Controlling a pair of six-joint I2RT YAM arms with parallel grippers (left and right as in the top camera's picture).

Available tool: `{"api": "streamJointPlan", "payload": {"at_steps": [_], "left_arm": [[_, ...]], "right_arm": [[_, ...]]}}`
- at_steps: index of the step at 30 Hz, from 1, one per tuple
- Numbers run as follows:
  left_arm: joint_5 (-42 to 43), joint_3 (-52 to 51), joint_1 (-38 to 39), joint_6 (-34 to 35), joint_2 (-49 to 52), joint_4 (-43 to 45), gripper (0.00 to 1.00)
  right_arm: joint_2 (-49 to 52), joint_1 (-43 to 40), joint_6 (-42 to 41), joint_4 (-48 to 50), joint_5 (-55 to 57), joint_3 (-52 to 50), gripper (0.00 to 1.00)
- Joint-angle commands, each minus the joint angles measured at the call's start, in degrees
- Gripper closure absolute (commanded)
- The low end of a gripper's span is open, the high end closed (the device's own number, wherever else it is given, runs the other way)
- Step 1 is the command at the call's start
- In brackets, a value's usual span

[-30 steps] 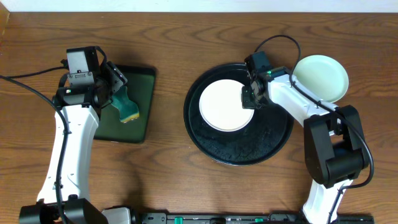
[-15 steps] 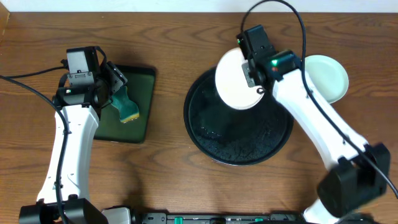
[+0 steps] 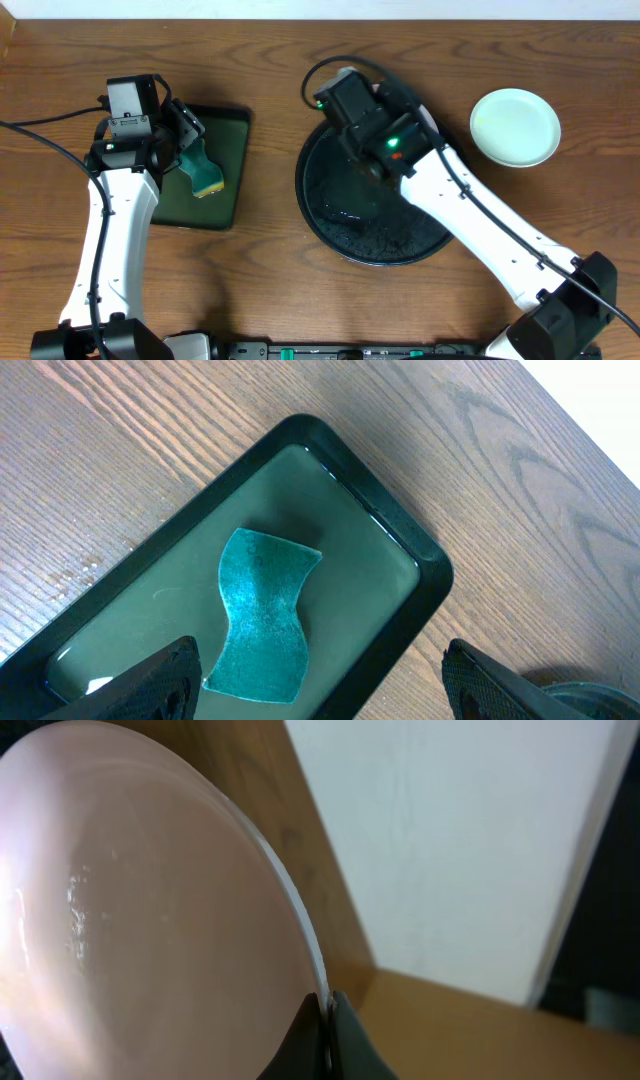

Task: Clean dirty plates on tray and stack at the side
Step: 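Tilt the pink plate over the black tray with the right gripper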

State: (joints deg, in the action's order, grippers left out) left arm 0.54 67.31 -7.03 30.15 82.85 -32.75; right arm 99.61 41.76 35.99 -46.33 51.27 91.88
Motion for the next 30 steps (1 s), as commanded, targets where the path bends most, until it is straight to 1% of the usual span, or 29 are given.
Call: {"api": "streamJointPlan", "payload": {"at_steps": [1,6,12,19,22,24,25,26,28,30], "left_arm": [[-0.07,0.85,-0.20,-0.13,0.24,0.00,0.22],[-0.09,0.85,-0.20,-0.13,0.24,0.00,0.22],[-0.07,0.85,-0.20,-0.13,0.24,0.00,0.22],[-0.07,0.85,-0.20,-0.13,0.24,0.00,0.22],[-0.09,0.85,-0.20,-0.13,0.24,0.00,0.22],[-0.07,0.85,-0.20,-0.13,0.24,0.00,0.22],[-0.09,0.85,-0.20,-0.13,0.24,0.00,0.22],[-0.07,0.85,-0.20,-0.13,0.24,0.00,0.22],[-0.09,0.85,-0.20,-0.13,0.24,0.00,0.22],[-0.09,0.85,-0.20,-0.13,0.24,0.00,0.22]], "right_arm": [[-0.50,1.51,7.69,1.64,5.51,0.50,0.99],[-0.50,2.21,12.48,2.93,7.30,0.50,0.99],[-0.50,2.27,15.28,4.35,10.32,0.50,0.99],[-0.50,2.27,15.47,4.35,10.36,0.50,0.99],[-0.50,2.27,14.34,4.35,9.73,0.50,0.99],[-0.50,1.88,10.14,3.56,5.27,0.48,0.99],[-0.50,1.42,7.37,2.12,0.59,0.46,0.99],[-0.48,0.59,4.70,-0.09,-6.49,0.42,0.99],[-0.11,-1.57,2.10,-2.45,-19.15,-0.50,0.99],[0.55,-3.93,0.57,-1.60,-24.74,-2.38,0.99]]}}
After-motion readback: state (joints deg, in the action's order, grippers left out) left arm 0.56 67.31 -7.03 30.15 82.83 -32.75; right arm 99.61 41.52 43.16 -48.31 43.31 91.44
